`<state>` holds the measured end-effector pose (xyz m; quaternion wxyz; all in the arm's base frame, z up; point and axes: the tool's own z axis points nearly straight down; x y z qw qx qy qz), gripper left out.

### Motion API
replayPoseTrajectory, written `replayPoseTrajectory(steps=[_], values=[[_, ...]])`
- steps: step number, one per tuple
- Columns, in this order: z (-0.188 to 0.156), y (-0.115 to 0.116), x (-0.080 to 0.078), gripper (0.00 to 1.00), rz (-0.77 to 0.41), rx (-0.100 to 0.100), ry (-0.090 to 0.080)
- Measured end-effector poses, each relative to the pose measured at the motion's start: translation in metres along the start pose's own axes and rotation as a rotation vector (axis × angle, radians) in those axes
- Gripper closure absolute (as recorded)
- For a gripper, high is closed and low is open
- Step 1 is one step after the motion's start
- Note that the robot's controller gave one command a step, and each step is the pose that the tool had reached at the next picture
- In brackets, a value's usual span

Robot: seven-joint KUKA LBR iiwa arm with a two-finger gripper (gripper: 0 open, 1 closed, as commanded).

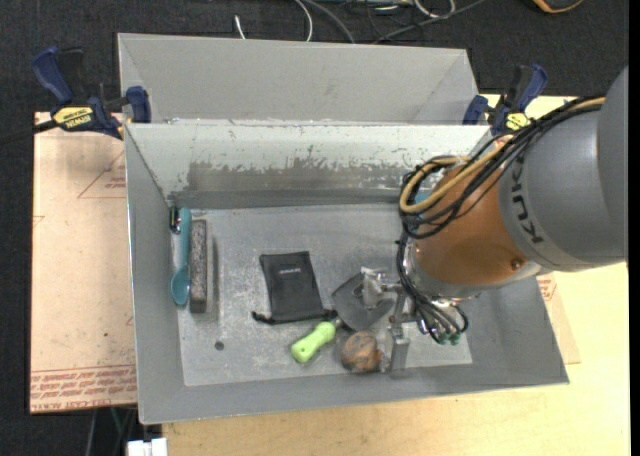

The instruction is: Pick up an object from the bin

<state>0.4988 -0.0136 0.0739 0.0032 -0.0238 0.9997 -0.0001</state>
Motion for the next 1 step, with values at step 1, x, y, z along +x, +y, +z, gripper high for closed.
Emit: replayPoseTrajectory(steps=[1], values=[[0.0035, 0.0104, -0.0217, 0.0, -0.011, 0.002, -0.005]])
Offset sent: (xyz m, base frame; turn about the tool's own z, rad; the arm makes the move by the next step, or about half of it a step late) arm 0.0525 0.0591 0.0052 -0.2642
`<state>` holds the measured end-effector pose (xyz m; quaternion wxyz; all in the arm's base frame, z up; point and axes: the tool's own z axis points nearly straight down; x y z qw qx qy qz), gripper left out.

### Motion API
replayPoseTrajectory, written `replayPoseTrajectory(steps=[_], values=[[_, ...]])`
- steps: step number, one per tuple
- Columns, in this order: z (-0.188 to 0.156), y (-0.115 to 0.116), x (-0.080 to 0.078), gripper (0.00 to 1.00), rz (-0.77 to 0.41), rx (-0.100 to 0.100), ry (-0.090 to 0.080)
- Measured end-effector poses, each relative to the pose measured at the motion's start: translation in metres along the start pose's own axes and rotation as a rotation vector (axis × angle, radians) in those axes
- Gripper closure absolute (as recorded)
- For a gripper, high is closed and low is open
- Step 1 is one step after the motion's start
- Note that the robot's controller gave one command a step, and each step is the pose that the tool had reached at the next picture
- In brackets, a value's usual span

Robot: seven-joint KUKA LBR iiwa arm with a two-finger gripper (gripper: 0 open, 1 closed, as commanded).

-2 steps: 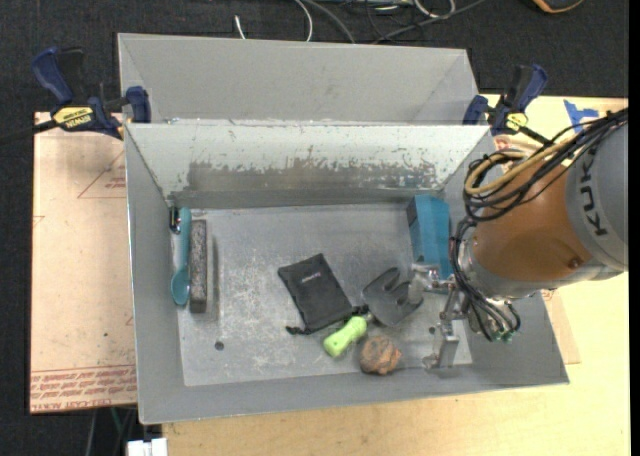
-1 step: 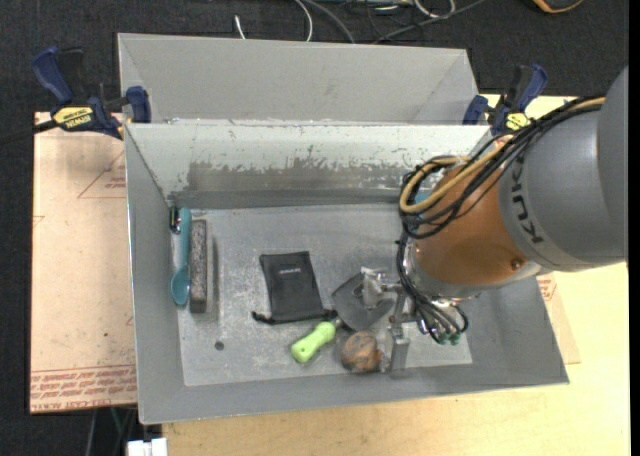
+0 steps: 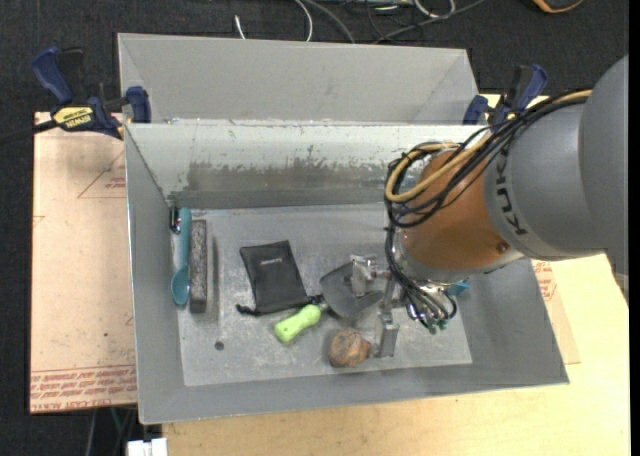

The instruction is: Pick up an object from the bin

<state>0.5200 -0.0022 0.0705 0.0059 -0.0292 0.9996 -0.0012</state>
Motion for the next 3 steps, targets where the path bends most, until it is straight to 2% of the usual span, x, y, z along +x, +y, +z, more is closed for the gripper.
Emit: replayPoseTrajectory(steps=[1, 2, 3], values=[[-0.0088, 0.0467, -0.0353, 1.0, -0.254, -0.006, 0.002], [-0.0087, 0.0465, -0.0351, 0.0, -0.254, -0.006, 0.003], [-0.0089, 0.0466, -0.0351, 0.0, -0.254, -0.005, 0.003]])
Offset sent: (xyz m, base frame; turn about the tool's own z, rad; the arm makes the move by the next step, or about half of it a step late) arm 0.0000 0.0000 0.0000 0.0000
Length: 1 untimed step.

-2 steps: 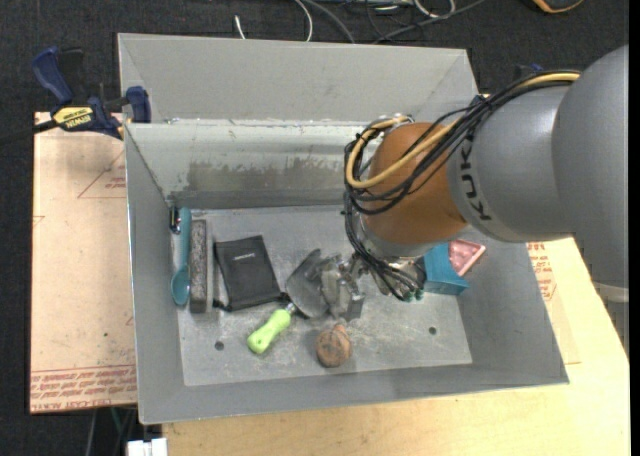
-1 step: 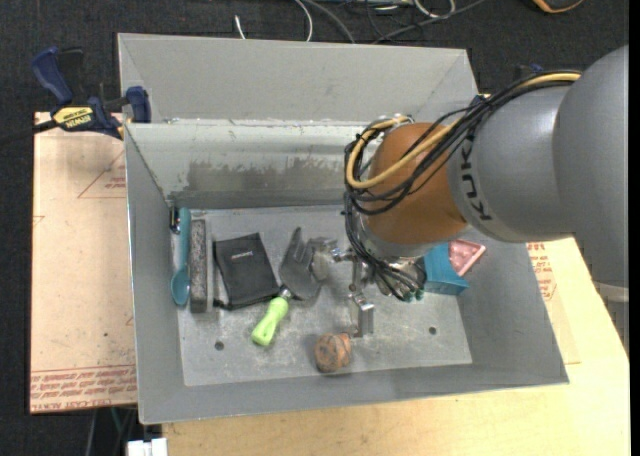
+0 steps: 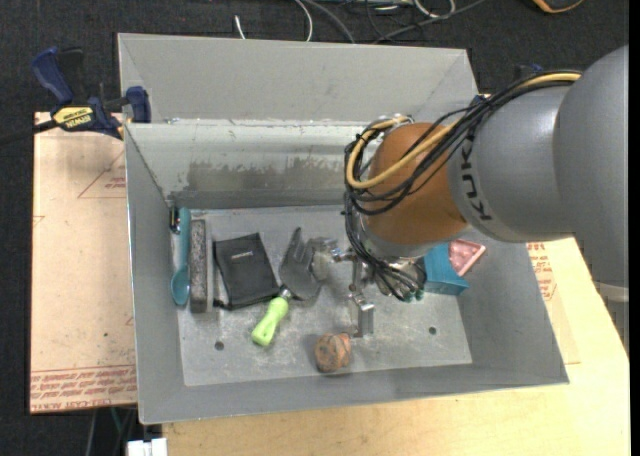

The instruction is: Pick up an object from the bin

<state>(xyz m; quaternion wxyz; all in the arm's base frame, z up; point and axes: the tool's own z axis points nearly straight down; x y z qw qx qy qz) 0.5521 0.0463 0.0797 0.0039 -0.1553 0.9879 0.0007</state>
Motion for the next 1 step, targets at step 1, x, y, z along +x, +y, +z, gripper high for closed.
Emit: replayPoseTrajectory(steps=[1], values=[[-0.0414, 0.0118, 0.0024, 0.0, 0.078, -0.002, 0.005]])
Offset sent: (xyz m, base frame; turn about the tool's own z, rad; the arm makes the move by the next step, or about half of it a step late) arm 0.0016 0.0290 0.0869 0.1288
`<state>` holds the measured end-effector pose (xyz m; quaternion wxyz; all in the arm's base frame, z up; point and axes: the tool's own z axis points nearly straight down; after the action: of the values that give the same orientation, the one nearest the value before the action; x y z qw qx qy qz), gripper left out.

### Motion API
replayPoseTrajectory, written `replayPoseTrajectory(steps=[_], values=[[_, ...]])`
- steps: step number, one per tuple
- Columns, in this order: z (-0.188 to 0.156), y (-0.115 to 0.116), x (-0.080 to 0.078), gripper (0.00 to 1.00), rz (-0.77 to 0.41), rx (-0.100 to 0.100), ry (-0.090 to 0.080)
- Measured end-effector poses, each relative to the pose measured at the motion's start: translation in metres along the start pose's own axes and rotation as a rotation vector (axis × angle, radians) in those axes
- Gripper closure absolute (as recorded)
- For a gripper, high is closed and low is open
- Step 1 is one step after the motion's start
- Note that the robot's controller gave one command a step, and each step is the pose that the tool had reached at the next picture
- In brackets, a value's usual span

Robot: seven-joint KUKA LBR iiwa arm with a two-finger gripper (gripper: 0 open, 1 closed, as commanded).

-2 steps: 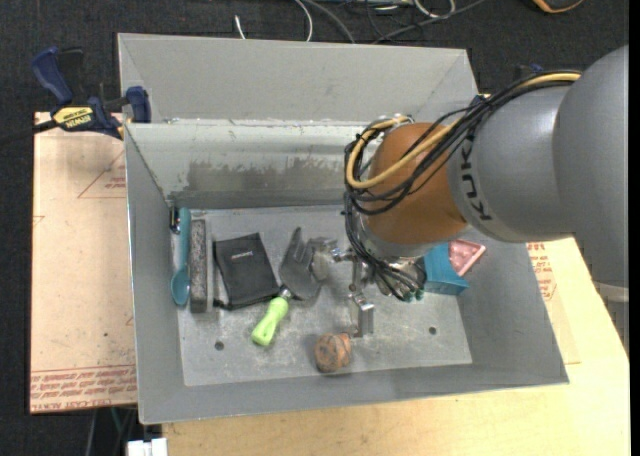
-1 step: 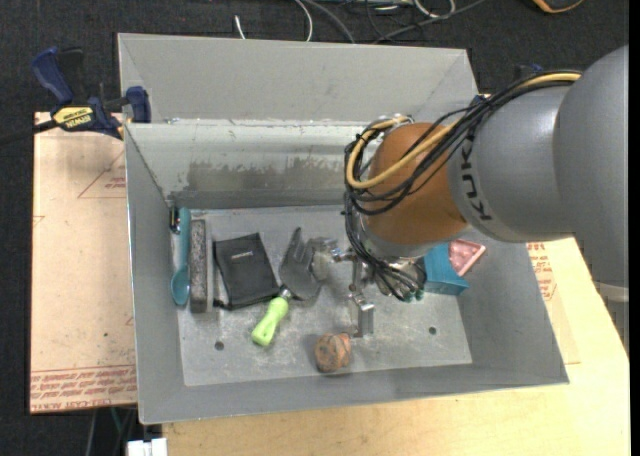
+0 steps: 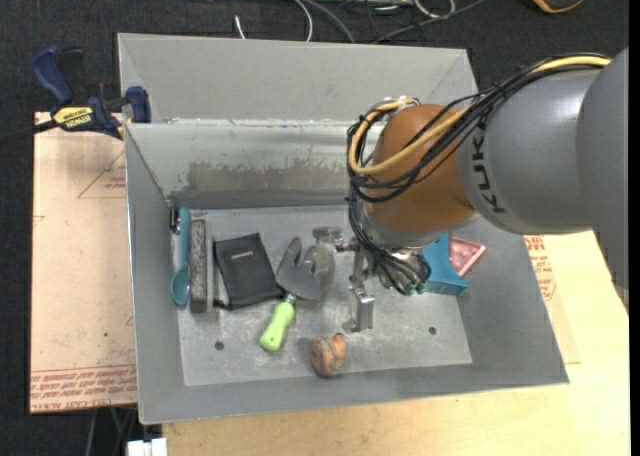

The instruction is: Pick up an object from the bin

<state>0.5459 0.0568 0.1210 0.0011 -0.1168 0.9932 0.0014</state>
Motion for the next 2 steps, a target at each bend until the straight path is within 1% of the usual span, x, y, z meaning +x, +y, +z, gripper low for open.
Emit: replayPoseTrajectory(steps=[1, 2], values=[[-0.046, 0.017, -0.013, 0.0, 0.051, -0.001, -0.002], [-0.004, 0.099, 0.001, 0.0, 0.092, -0.001, -0.004]])
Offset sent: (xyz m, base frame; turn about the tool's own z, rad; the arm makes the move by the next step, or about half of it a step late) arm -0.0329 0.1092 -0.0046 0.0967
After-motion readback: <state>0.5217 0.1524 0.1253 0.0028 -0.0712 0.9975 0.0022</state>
